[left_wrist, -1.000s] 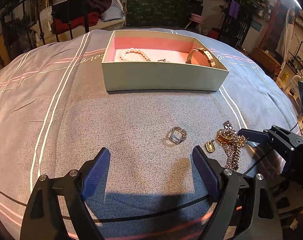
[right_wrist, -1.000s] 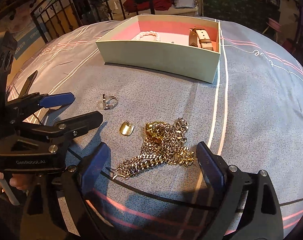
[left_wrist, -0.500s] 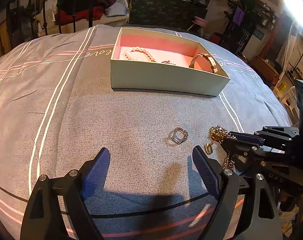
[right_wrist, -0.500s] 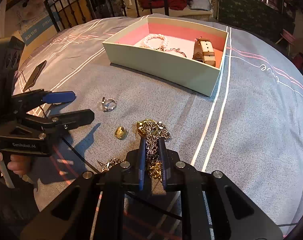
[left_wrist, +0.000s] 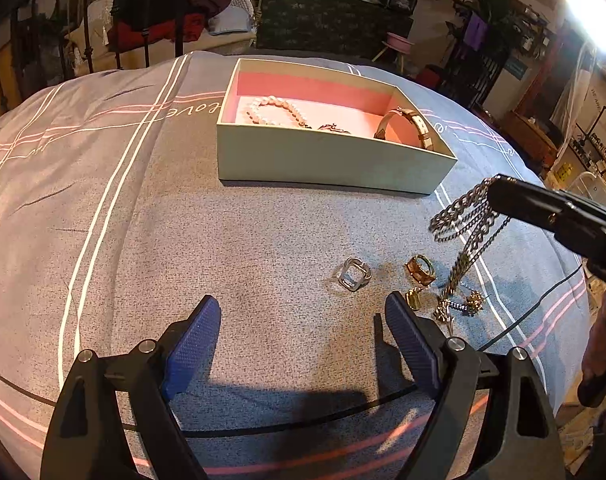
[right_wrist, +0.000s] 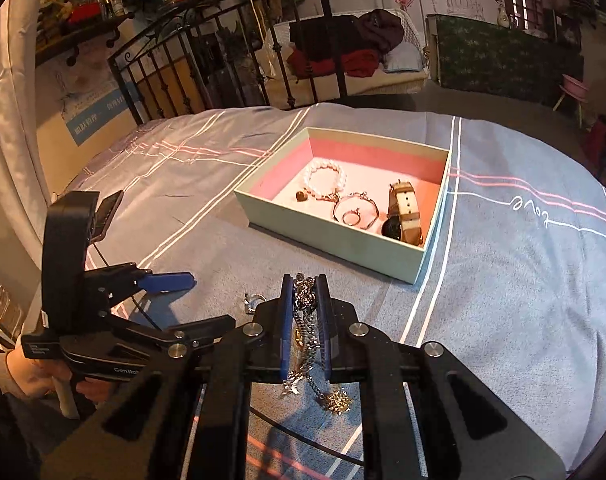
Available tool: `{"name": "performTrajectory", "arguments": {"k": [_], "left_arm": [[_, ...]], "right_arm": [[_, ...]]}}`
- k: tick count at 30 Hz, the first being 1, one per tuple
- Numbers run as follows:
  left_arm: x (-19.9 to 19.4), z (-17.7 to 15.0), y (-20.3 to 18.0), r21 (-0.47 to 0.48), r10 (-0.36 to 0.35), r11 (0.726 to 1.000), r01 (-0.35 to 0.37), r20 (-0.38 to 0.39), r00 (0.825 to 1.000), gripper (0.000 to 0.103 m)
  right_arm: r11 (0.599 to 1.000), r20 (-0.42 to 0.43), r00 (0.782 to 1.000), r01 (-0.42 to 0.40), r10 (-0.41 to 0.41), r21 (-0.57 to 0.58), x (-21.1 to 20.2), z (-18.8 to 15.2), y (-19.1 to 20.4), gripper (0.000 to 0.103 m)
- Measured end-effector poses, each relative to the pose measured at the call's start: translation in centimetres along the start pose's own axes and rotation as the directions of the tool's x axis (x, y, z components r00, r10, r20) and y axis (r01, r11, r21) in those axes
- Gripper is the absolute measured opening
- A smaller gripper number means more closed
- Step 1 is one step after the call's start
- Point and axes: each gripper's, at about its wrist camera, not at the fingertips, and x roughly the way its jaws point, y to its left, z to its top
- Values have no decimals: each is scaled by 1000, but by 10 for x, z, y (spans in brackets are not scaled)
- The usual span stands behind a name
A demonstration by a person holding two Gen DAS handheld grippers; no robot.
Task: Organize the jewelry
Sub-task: 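Move the right gripper to the gold chains and close on them, then lift the gold chains with the right gripper, lower into the box, open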
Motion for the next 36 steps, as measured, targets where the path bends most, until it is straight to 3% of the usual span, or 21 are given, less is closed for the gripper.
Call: {"name": "performTrajectory", "arguments": {"k": [6,7,8,9,10,11,28,36], "left_arm": [[-7,9,-6,30,-5,1000,4,35,999,77],[-9,12,-8,41,-7,999,5,45,999,63],[-11,17,-11,54,-9,999,6,53,999,40],[-12,20,-13,70,-11,998,7,58,998,29],[-13,24,-15,85,-8,996,2,61,998,11],[-13,28,-18,98,-4,995,-2,64,998,8],[-44,73,-32,143,-20,990,-7,184,983,8],[-58,123,-38,150,-40,989,2,249,968,8]], "right_arm": [[999,34,999,22,-21,-26,-13,16,-2,12],[999,37,999,22,-21,-26,-14,15,-3,12],[999,36,999,20,-20,-25,-14,15,-2,12],[999,37,999,24,-23,-26,-14,15,-3,12],[999,35,999,24,-23,-26,-14,15,-3,12],[999,35,999,23,-22,-26,-13,15,-2,12],[989,168,985,73,-51,-129,-55,60,21,12],[983,211,975,106,-72,-151,-56,96,20,12]]}}
